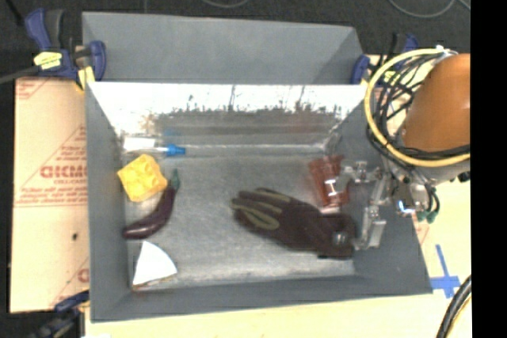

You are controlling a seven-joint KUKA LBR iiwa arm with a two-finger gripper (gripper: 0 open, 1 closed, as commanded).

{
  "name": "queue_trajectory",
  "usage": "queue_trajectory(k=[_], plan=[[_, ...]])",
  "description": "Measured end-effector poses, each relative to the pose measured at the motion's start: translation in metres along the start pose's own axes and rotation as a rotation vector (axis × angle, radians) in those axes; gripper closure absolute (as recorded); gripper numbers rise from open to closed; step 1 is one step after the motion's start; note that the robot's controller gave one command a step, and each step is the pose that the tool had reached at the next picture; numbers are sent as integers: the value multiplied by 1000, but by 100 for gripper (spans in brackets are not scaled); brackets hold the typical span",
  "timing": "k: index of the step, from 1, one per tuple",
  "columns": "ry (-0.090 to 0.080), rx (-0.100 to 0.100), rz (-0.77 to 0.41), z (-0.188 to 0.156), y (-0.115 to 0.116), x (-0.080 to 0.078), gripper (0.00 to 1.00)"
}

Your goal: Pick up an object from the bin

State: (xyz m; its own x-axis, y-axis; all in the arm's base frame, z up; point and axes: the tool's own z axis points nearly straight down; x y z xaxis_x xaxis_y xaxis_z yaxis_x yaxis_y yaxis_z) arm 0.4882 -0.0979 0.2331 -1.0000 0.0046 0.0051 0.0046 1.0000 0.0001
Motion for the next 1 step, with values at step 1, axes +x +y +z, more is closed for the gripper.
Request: queue_trajectory(k=[1], plan=[[-3, 1, -1, -2, 0, 0, 0]])
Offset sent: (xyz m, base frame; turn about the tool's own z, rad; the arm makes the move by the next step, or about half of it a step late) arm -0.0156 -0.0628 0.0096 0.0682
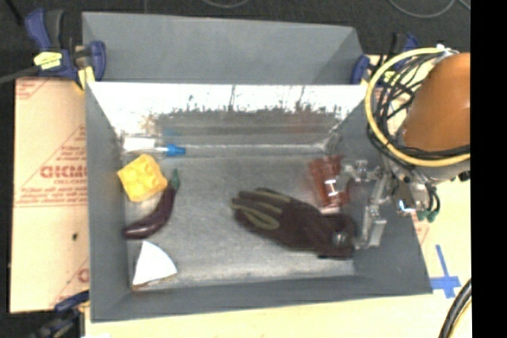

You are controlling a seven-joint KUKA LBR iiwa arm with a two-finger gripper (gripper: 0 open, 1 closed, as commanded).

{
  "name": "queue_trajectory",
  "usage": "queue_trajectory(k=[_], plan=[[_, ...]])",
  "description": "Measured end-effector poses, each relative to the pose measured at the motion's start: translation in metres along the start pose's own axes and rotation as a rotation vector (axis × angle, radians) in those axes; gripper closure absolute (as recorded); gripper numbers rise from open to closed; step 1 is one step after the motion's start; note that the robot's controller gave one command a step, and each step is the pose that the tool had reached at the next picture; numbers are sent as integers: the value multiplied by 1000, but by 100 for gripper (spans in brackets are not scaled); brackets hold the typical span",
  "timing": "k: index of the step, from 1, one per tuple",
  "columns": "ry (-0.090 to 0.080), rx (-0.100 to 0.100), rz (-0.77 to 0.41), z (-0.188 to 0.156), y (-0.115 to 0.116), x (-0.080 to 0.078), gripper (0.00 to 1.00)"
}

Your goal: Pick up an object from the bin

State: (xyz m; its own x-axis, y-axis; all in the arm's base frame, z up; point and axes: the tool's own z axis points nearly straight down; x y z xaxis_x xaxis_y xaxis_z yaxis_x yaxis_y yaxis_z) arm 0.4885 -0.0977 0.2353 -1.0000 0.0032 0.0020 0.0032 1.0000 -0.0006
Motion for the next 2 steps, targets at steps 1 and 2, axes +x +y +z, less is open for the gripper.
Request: queue_trajectory(k=[1, 2], plan=[[-4, -1, 34, -5, -33, 7, 0], [-10, 6, -8, 34, -17, -6, 0]])
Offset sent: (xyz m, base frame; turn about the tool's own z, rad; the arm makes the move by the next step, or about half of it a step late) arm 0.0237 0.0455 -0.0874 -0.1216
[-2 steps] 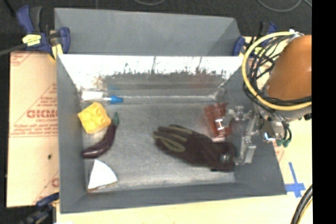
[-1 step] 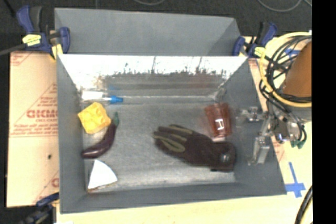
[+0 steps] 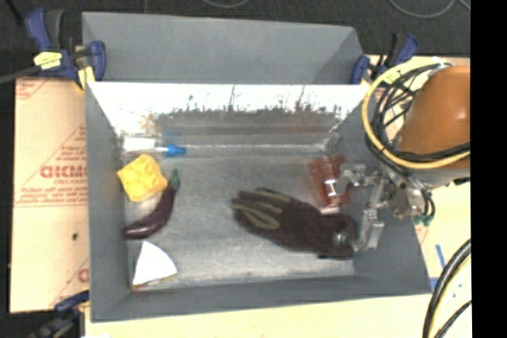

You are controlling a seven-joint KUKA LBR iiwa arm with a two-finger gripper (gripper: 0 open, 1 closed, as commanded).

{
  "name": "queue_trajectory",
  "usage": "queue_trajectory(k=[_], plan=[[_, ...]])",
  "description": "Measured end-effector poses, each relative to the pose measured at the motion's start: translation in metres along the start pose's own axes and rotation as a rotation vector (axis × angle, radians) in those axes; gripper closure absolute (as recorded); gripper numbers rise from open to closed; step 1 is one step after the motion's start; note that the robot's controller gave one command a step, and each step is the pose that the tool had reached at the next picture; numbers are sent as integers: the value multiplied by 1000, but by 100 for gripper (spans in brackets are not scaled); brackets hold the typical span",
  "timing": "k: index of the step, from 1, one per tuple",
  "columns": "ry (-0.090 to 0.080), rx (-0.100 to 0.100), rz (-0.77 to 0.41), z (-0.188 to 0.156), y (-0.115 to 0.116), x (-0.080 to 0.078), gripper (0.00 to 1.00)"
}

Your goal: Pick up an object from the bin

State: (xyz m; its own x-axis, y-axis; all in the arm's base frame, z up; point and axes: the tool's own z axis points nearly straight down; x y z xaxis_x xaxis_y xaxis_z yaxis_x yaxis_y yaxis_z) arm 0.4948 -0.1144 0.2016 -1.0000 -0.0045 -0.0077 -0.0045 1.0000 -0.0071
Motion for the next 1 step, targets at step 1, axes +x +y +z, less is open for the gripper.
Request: queue_trajectory(k=[1], plan=[[3, -8, -345, 103, 34, -1, 100]])
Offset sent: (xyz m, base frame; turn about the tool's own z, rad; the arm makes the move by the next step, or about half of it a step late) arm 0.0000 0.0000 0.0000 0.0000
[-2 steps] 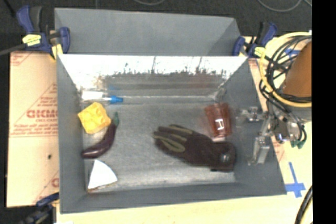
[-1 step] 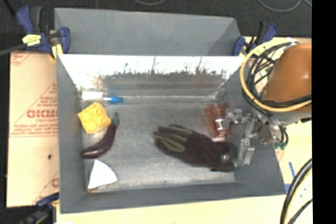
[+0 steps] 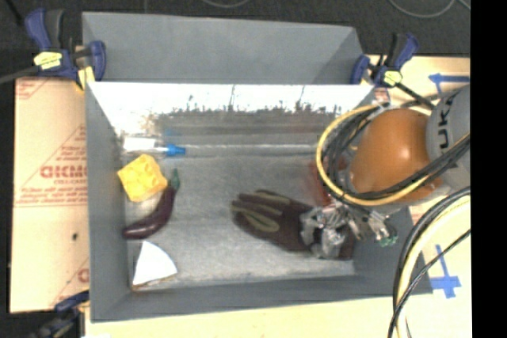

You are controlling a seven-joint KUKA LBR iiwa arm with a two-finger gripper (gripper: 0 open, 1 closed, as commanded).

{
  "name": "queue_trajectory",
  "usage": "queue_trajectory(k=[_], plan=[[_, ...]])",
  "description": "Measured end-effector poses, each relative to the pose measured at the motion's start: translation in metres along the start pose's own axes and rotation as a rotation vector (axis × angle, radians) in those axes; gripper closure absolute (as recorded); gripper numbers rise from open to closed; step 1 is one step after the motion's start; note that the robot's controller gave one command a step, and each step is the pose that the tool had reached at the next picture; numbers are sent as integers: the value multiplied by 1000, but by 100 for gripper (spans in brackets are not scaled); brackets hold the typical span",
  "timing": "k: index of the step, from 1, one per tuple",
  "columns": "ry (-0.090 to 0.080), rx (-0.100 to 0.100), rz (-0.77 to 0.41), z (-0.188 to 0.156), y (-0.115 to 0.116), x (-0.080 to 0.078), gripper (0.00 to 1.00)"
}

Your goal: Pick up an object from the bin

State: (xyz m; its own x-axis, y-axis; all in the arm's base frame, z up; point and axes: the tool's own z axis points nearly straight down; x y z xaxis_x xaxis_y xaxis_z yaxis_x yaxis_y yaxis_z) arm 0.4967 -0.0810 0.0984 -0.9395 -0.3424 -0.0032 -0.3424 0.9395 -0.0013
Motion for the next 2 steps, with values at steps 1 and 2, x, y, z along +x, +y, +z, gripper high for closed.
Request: queue_trajectory(k=[1, 2], plan=[[0, 0, -5, 0, 0, 0, 100], [0, 1, -7, 0, 0, 0, 100]])
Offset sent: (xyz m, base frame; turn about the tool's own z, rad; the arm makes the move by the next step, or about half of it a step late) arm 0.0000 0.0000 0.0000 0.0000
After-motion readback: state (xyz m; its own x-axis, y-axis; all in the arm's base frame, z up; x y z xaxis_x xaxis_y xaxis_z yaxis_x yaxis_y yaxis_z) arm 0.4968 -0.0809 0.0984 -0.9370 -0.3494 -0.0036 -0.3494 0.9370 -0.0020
